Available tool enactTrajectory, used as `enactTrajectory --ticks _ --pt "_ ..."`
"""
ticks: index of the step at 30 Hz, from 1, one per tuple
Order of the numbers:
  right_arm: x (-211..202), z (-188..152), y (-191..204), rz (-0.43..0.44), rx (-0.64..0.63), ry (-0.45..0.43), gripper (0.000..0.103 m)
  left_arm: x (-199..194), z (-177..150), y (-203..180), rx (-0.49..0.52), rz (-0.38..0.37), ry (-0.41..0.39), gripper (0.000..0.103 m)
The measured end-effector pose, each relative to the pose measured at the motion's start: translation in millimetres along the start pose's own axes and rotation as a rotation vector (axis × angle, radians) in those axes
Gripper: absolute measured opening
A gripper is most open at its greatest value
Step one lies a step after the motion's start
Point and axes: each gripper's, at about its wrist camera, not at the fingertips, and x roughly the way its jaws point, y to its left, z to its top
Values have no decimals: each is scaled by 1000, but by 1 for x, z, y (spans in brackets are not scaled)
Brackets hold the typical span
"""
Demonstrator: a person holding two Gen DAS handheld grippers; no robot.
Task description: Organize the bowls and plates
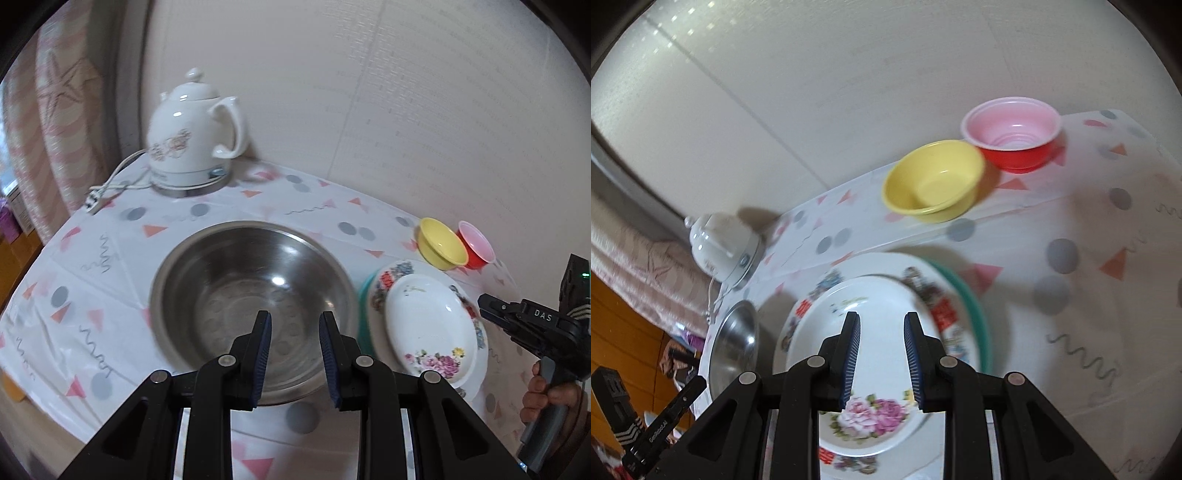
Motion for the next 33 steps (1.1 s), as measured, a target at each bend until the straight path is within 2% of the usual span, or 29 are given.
enactTrajectory --ticks 18,20,33 --pt "-8 4 -34 -41 83 -10 25 25 7 -52 81 -83 77 32" --pt "-7 4 -37 -45 93 -7 29 29 8 -57 93 -89 84 32" --pt "-10 9 -50 -64 117 -30 30 56 33 -81 109 -117 115 38"
